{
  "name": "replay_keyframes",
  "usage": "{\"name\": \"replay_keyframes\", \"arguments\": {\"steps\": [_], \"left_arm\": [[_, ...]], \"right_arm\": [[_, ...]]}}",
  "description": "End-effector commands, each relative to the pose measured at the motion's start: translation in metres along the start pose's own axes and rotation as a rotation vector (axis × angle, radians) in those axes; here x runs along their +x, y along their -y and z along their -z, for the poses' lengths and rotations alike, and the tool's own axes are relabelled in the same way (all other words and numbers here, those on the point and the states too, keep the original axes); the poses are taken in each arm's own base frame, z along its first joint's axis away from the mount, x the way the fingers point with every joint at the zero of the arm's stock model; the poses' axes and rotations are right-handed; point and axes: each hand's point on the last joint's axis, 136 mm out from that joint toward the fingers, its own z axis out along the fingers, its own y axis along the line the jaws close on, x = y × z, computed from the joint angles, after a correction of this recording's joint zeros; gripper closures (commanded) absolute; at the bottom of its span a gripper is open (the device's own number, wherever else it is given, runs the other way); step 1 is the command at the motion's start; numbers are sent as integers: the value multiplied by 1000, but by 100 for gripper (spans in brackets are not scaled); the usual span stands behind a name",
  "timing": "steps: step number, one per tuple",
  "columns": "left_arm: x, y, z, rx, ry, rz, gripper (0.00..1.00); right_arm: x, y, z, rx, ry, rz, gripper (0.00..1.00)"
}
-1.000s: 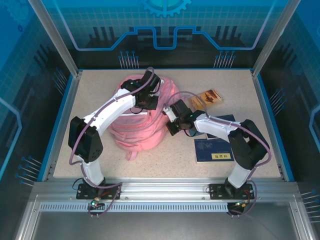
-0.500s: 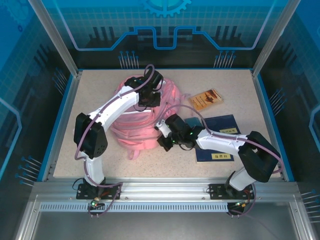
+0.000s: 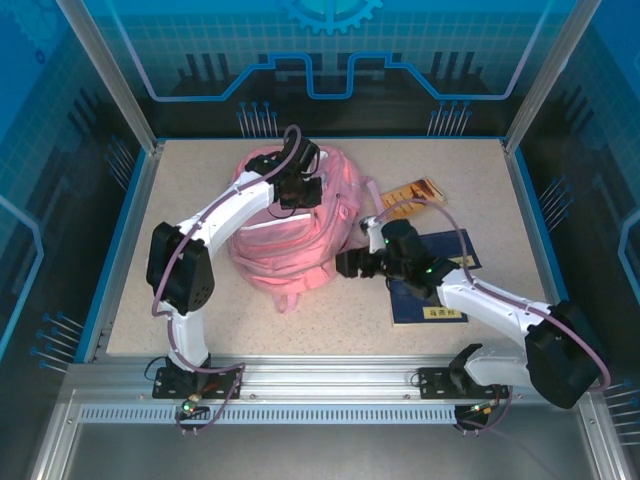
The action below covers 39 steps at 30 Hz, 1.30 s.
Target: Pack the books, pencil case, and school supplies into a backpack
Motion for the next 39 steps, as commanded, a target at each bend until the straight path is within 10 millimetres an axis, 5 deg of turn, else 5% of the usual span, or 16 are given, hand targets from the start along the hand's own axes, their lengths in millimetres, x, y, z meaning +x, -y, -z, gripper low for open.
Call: {"name": "replay_keyframes", "arguments": {"steps": [1,9,16,19,23,26,31,35,39], "left_arm": [[-20,21,30,115,88,-14,100],[-21,31,36,165,82,-18,100],[-24,34,43,178,93,-18,100],[-26,34,47,178,99,-17,100],[-27,29,54,169,115,1,99],[-24,12,67,130,146,49,76],[11,-30,97,47,183,120,51],[56,-49,111,47,147,141,48],[103,-45,102,81,86,122,48]], "right_arm": [[-9,-3,-1,-53,-48,-222,28],[-38,-18,-36,-146,-124,-392,34],[-25,-27,-64,-151,-237,-430,44],[-21,-29,-69,-172,-254,-448,53],[-27,-37,-71,-219,-238,-437,79],[-42,-49,-71,-275,-201,-409,89],[-72,-62,-77,-323,-140,-371,94],[-91,-71,-87,-348,-123,-370,96],[-106,-81,-91,-367,-110,-362,97]]}}
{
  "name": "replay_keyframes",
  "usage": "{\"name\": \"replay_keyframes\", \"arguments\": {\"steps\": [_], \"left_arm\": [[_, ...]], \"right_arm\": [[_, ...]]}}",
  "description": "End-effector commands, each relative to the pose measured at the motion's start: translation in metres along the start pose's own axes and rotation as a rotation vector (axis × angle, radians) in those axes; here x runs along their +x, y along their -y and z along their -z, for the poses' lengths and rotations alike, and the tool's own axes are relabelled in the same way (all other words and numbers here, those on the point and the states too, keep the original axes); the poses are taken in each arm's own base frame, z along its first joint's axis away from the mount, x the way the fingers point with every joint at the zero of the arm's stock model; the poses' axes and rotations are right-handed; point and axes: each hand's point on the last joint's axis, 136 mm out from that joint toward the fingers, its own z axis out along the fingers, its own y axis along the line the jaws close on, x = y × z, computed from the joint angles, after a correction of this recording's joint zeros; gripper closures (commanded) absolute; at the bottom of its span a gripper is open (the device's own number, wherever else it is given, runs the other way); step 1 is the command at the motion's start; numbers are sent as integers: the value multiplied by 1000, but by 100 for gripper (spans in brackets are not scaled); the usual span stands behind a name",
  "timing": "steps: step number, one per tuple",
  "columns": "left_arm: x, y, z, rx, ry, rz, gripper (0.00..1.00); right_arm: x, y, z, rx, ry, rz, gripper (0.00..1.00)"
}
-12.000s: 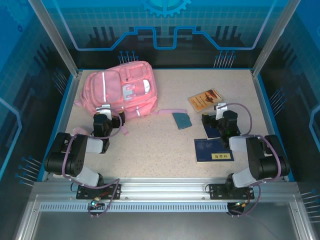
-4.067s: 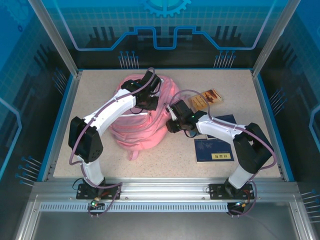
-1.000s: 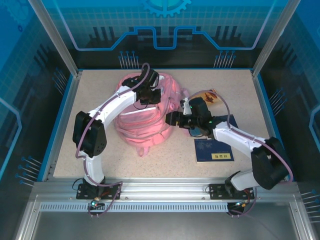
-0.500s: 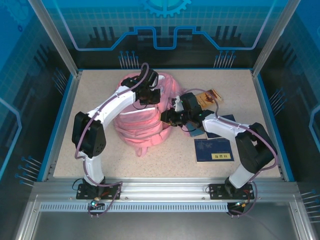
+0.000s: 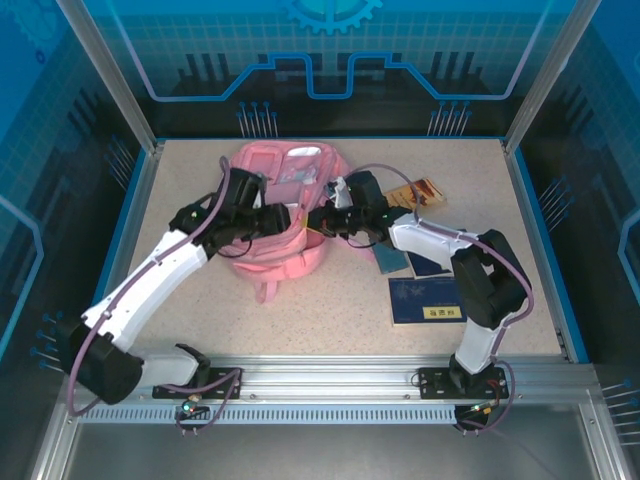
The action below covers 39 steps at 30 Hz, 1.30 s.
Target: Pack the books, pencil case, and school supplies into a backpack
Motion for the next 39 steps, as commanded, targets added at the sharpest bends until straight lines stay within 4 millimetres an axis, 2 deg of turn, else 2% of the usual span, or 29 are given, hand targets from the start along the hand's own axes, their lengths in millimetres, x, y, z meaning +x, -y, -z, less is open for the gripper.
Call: {"name": "replay_keyframes", "arguments": {"steps": [1,4,6,10,15,22,26,32,35,39], "left_arm": [[41,-3,-17,3,-78,17,48],[59,7,-35,48,-99,49,50],[61,13,-46,67,-86,62,53],[57,5,-69,21,-23,93,59],[49,7,-80,17,12,86,64],[56,-24,-86,-140,17,113,68],[62,-26,-89,-131,0,120,74],[63,-28,-93,-153,-7,115,90],[61,-35,-91,-190,0,100,100],[63,-48,-83,-254,7,65,100]], "right_arm": [[-20,-49,2,-123,42,83,97],[-21,-56,2,-134,37,78,97],[-19,-61,2,-141,31,78,98],[-16,-64,3,-131,27,83,98],[-12,-62,2,-126,19,75,99],[-11,-62,2,-127,21,70,100],[-10,-59,1,-122,19,60,100],[-10,-59,3,-122,25,58,100],[-10,-54,4,-91,35,62,100],[-14,-34,9,13,70,67,100]]}}
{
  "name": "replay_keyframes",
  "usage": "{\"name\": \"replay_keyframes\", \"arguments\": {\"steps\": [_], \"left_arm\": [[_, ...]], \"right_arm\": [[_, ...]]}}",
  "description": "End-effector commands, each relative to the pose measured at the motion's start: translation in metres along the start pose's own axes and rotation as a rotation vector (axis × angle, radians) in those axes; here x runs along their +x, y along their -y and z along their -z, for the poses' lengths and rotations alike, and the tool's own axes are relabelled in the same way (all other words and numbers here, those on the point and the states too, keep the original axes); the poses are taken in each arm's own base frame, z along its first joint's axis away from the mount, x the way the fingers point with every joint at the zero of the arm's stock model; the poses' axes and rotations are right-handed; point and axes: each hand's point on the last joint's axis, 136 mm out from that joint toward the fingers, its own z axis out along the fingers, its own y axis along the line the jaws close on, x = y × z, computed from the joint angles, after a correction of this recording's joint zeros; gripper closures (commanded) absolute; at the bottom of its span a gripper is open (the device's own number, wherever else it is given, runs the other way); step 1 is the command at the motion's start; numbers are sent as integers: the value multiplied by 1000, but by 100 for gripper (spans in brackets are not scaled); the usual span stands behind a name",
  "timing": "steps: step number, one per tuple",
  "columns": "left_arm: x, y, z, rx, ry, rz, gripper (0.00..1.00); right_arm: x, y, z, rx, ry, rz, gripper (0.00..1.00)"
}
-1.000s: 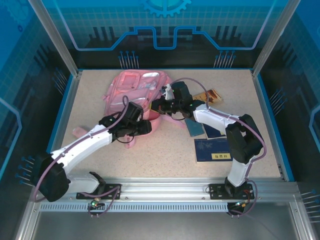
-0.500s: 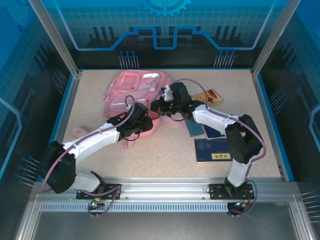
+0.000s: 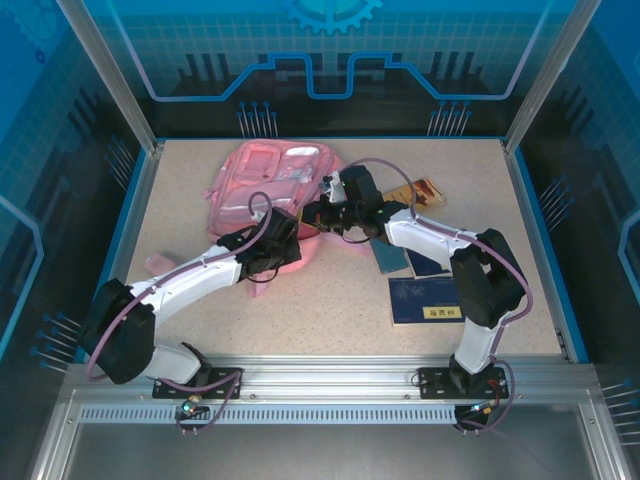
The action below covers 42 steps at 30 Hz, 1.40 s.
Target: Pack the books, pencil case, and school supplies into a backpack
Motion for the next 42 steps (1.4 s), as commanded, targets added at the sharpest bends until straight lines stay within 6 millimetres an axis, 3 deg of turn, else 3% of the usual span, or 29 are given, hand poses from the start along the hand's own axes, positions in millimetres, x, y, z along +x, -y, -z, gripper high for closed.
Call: {"name": "replay_keyframes", "arguments": {"steps": [1,8,11,14,19,21,24,29,35,39,42], "left_arm": [[1,-30,5,-137,18,-51,100],[2,-90,30,-336,54,-60,100],[-2,-97,31,-322,61,-31,100],[-6,-70,24,-190,44,-76,100],[1,1,25,121,-11,-199,100],[8,22,28,196,-37,-248,100],[15,36,28,240,-61,-283,100],[24,45,24,269,-93,-302,100],[28,46,22,264,-111,-314,100],[29,41,20,242,-114,-313,100],[29,33,19,202,-116,-313,100]], "right_arm": [[-12,-14,17,37,74,78,100],[-32,52,50,363,193,40,100],[-39,67,57,420,219,27,100],[-40,57,51,330,189,19,99],[-18,34,49,190,119,-30,55],[-3,36,49,184,89,-80,46],[16,44,47,180,55,-170,40],[37,51,31,141,5,-277,41],[39,52,7,104,-41,-321,49],[37,59,1,125,-45,-336,63],[36,60,1,130,-39,-326,85]]}}
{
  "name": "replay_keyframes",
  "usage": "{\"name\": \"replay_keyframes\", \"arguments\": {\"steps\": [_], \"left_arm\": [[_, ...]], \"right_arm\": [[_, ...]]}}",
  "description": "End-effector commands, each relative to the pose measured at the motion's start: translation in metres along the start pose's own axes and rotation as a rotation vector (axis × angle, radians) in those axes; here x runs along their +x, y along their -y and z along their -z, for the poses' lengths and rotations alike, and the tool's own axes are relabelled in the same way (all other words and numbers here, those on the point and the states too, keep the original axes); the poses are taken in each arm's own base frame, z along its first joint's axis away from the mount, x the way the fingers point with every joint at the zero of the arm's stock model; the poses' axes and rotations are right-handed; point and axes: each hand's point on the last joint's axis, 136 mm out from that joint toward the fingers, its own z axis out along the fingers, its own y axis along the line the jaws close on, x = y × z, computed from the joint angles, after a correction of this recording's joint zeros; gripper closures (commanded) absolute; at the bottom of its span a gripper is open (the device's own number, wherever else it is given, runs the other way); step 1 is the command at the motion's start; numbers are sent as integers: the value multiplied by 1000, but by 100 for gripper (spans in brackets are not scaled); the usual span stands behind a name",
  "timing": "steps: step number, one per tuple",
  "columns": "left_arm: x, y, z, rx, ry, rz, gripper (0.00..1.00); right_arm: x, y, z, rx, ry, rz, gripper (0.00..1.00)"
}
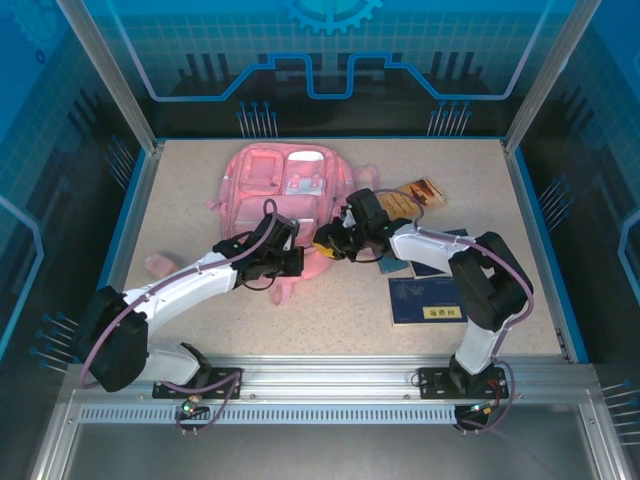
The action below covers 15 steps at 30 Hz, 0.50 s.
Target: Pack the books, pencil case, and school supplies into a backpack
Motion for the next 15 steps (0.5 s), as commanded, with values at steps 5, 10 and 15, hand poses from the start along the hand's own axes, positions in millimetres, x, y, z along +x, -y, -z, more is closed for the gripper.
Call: {"name": "replay_keyframes", "arguments": {"steps": [5,10,15], "left_arm": [[2,-25,8,-152,-7,-23,100],[23,-71,17,-341,-63,29,100],[30,-86,28,-368,-68,79,100]], "right_arm": [[-17,-26,21,2,84,91,99],[-36,-22,47,73,182,115,100],[-41,-22,50,88,200,124,100]]}}
